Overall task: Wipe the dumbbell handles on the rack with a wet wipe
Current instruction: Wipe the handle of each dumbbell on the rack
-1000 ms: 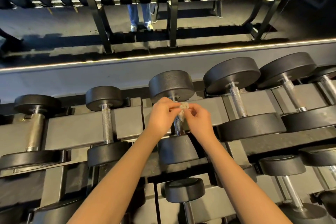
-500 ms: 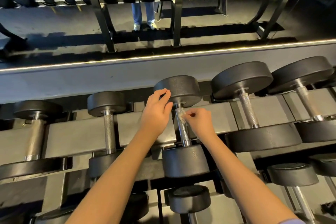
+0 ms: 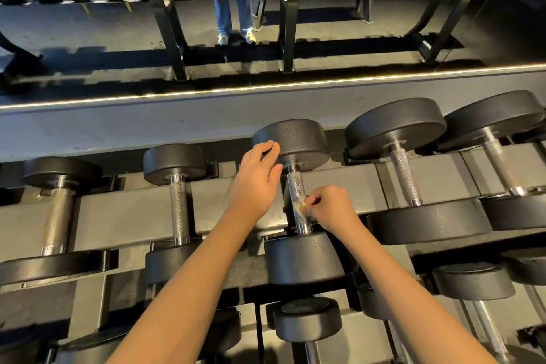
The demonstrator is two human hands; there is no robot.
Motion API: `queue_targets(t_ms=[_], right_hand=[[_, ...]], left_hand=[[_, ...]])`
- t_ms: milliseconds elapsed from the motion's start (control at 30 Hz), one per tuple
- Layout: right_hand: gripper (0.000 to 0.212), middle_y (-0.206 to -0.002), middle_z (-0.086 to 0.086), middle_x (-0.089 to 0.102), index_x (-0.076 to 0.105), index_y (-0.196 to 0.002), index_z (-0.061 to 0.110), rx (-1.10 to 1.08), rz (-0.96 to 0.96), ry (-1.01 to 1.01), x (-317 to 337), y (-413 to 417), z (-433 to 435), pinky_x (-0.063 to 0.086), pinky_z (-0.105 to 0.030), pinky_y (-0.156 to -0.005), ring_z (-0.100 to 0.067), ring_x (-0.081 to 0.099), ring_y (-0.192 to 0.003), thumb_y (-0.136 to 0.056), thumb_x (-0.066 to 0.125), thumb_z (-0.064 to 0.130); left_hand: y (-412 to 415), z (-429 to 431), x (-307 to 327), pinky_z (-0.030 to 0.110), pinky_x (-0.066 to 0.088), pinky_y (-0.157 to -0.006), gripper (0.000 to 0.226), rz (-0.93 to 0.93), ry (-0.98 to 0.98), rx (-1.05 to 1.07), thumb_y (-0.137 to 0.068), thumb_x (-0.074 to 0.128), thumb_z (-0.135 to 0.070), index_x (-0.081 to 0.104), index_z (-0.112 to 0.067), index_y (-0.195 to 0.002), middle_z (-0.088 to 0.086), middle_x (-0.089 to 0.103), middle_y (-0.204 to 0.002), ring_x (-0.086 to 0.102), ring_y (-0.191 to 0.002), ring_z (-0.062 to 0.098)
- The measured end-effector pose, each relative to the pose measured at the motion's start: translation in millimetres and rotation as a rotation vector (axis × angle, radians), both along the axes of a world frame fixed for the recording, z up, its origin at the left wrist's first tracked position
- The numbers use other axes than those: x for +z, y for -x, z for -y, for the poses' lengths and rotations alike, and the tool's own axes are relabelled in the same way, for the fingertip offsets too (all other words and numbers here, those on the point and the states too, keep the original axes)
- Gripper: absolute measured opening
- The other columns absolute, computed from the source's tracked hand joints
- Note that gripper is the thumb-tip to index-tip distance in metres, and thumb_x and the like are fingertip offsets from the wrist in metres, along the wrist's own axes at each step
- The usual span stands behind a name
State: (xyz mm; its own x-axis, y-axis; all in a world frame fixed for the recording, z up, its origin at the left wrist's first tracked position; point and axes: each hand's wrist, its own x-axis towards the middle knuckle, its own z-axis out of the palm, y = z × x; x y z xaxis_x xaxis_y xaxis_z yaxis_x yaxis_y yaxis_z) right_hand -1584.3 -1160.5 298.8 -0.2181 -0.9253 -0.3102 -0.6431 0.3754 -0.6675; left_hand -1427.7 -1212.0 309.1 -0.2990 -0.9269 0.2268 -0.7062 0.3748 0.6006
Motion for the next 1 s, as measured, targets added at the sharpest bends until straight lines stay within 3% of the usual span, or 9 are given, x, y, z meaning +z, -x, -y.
queue_targets(t_ms=[100,200,367,600,767,867,1000], right_hand=[[0.009,-0.082,-0.011,0.067,0.068,-0.071,0.007,-0.034,-0.03,0.001,-1.3,-4.4,-2.4,0.05,-0.028,-0.067,-0.019,0.06,-0.072,-0.079,0.072,0.006],[0.009,-0.079,-0.009,0.067,0.07,-0.079,0.001,-0.112,0.004,0.134,0.5,-8.8,12.8,0.05,-0.031,-0.07,-0.02,0.06,-0.072,-0.082,0.069,0.009],[0.012,-0.081,-0.005,0.065,0.071,-0.089,0.005,-0.182,0.067,0.224,1.8,-9.1,25.8,0.036,-0.017,-0.063,-0.014,0.056,-0.074,-0.087,0.067,0.016],[0.009,-0.086,-0.008,0.069,0.071,-0.082,0.006,0.119,-0.087,-0.272,5.5,5.0,-5.1,0.047,-0.024,-0.073,-0.014,0.061,-0.078,-0.075,0.077,0.009],[0.019,-0.072,-0.003,0.063,0.065,-0.063,0.012,-0.064,-0.033,-0.003,0.0,-3.2,3.7,0.05,-0.028,-0.07,-0.016,0.059,-0.071,-0.078,0.071,0.002],[0.012,-0.071,-0.003,0.062,0.069,-0.072,0.007,-0.172,0.025,0.145,-5.0,-7.4,21.2,0.042,-0.022,-0.062,-0.014,0.057,-0.069,-0.083,0.068,0.008],[0.011,-0.08,-0.002,0.066,0.071,-0.09,0.007,-0.297,0.142,0.238,-8.9,-8.9,38.6,0.043,-0.023,-0.071,-0.012,0.059,-0.075,-0.088,0.066,0.016]], left_hand=[[-0.4,0.5,-0.5,0.018,0.024,-0.1,0.045,0.011,-0.007,-0.003,-0.1,0.044,-0.024,0.039,-0.013,-0.144,0.0,0.037,-0.146,0.03,-0.134,0.015],[-0.5,0.2,-0.8,0.017,0.024,-0.099,0.045,0.006,-0.023,-0.002,-0.101,0.043,-0.025,0.038,-0.015,-0.145,-0.002,0.036,-0.146,0.029,-0.134,0.013],[-0.9,0.4,0.4,0.017,0.025,-0.099,0.045,-0.003,-0.035,-0.001,-0.101,0.043,-0.024,0.038,-0.016,-0.145,-0.003,0.036,-0.146,0.03,-0.134,0.012],[-0.2,-0.3,-3.0,0.018,0.022,-0.102,0.046,-0.018,-0.049,0.013,-0.101,0.041,-0.024,0.036,-0.017,-0.146,-0.004,0.034,-0.148,0.026,-0.136,0.011],[1.5,-0.2,-3.2,0.018,0.022,-0.102,0.046,-0.026,-0.051,0.014,-0.101,0.041,-0.024,0.035,-0.016,-0.146,-0.003,0.033,-0.148,0.026,-0.136,0.012],[2.1,-0.8,-3.2,0.018,0.023,-0.101,0.046,-0.019,-0.047,0.017,-0.101,0.041,-0.024,0.035,-0.016,-0.146,-0.002,0.033,-0.148,0.027,-0.136,0.013],[1.4,-1.5,-1.5,0.02,0.023,-0.103,0.046,-0.011,-0.047,0.008,-0.101,0.042,-0.023,0.035,-0.015,-0.146,-0.001,0.034,-0.149,0.029,-0.135,0.013]])
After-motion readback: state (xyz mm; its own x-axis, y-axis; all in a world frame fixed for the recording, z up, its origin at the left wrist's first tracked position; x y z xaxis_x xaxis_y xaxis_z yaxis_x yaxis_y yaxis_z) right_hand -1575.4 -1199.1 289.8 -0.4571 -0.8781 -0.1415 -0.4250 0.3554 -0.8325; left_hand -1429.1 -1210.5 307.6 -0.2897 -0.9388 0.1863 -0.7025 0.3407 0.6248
